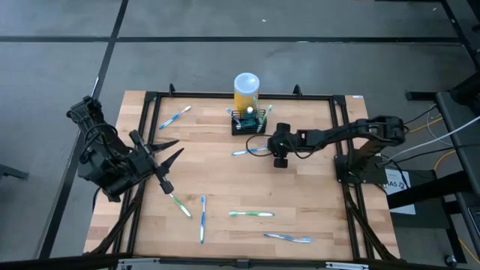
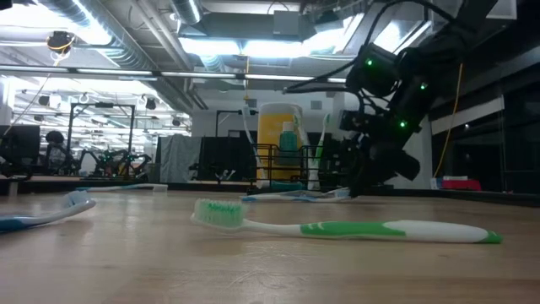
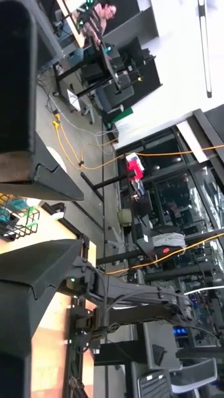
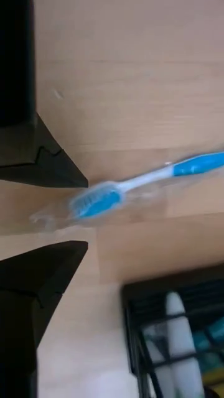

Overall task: Pick & Place toothbrushing station
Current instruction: Put the blue toothbrush in the wire organizer

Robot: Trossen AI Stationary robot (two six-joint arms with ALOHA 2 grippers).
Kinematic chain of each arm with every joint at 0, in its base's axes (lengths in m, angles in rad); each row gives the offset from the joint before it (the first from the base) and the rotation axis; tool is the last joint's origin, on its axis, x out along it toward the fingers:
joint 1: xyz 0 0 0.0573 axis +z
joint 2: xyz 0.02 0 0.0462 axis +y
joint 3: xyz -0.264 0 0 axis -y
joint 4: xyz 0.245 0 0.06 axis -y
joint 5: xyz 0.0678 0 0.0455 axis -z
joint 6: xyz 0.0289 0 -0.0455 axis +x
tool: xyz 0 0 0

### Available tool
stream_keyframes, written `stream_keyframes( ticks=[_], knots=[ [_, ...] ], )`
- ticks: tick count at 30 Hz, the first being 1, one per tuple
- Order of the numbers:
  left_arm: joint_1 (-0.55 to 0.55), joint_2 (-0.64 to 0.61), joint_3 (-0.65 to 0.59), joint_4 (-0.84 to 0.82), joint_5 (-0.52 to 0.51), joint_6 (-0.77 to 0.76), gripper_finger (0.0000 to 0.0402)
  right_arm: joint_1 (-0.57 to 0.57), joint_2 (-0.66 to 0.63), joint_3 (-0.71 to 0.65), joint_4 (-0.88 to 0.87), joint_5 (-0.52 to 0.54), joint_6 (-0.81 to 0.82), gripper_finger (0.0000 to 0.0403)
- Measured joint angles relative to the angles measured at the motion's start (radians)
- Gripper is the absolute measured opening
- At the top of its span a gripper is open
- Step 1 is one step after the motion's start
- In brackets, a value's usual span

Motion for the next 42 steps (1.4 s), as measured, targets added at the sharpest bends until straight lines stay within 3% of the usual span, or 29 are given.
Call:
stream_keyframes(
  ticks=[8,16,23,33,37,42],
  knots=[
    [0.0,0.0,0.0,0.004,0.0,0.006,0.0107,0.0,0.013,0.0,-0.035,-0.041,0.034,0.0123],
    [-0.015,0.0,0.0,0.013,0.001,0.01,0.0107,0.037,0.003,0.007,-0.091,-0.068,0.08,0.001],
    [-0.042,0.0,0.001,0.111,0.001,0.1,0.0107,0.147,-0.084,0.106,-0.261,0.008,0.163,0.0004],
    [-0.077,-0.001,0.001,0.143,0.001,0.143,0.0106,0.306,-0.194,0.49,-0.812,0.329,0.174,0.0002],
    [-0.077,-0.001,0.001,0.143,0.001,0.15,0.0098,0.296,-0.181,0.582,-0.798,0.383,0.1,0.0001],
    [-0.077,-0.001,0.001,0.143,0.001,0.15,0.0083,0.277,-0.133,0.588,-0.713,0.378,0.048,0.0001]
  ],
)
